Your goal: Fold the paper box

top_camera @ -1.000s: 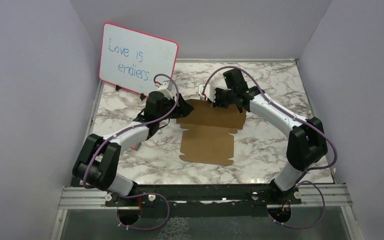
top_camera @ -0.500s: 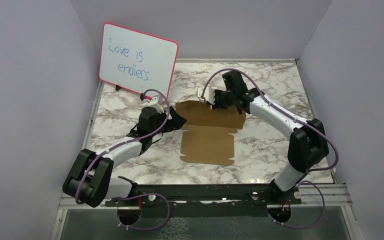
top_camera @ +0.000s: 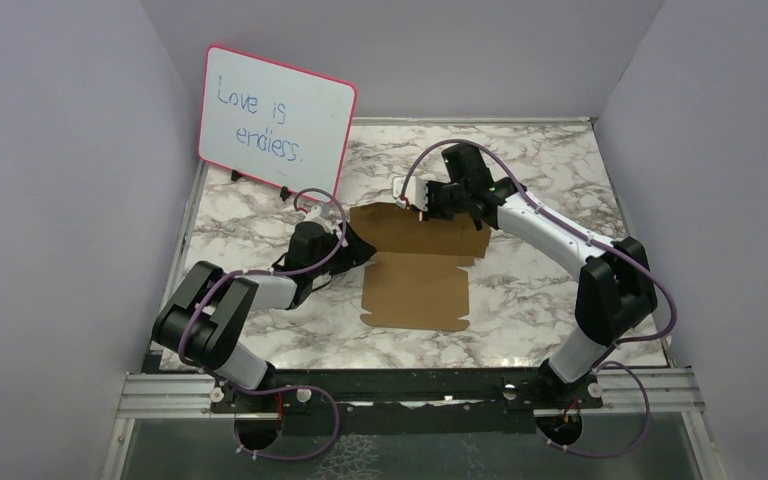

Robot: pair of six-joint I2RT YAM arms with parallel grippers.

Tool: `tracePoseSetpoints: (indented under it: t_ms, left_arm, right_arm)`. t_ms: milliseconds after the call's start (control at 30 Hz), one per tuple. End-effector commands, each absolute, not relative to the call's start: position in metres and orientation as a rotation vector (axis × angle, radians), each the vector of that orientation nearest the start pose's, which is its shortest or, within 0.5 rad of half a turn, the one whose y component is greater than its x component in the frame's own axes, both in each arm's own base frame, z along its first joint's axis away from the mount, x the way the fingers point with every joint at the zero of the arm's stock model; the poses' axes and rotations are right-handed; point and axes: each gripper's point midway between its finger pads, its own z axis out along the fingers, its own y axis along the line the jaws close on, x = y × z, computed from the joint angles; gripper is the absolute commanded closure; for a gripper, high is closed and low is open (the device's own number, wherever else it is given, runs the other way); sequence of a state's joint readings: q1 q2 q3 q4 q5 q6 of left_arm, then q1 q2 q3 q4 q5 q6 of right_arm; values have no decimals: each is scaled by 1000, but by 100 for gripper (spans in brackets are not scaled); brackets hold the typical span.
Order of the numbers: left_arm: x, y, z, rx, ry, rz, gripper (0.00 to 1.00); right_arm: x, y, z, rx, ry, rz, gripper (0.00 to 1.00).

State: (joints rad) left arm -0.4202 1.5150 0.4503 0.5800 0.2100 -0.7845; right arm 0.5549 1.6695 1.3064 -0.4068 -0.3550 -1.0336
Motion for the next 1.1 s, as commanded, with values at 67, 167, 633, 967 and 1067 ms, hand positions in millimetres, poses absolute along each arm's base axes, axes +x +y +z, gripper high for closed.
tracePoseSetpoints:
  t_ms: [67, 167, 633, 967, 1067]
  left_arm:
    - [324, -235, 63, -219, 2123, -1006, 28]
    - [325, -239, 61, -215, 2126, -1005, 30]
    - [314, -266, 87, 45, 2019, -933, 38]
    - [314, -263, 81, 106, 2012, -881, 38]
    - [314, -257, 86, 105, 1988, -853, 35]
  right_arm:
    - [374, 266, 158, -1756, 1456, 142, 99]
    - [374, 267, 158, -1755, 1454, 139, 99]
    - [378, 265, 159, -1748, 1429, 89, 99]
    - [379, 268, 156, -1747, 1327, -4, 99]
    - [377, 269, 158, -1758, 1269, -54, 99]
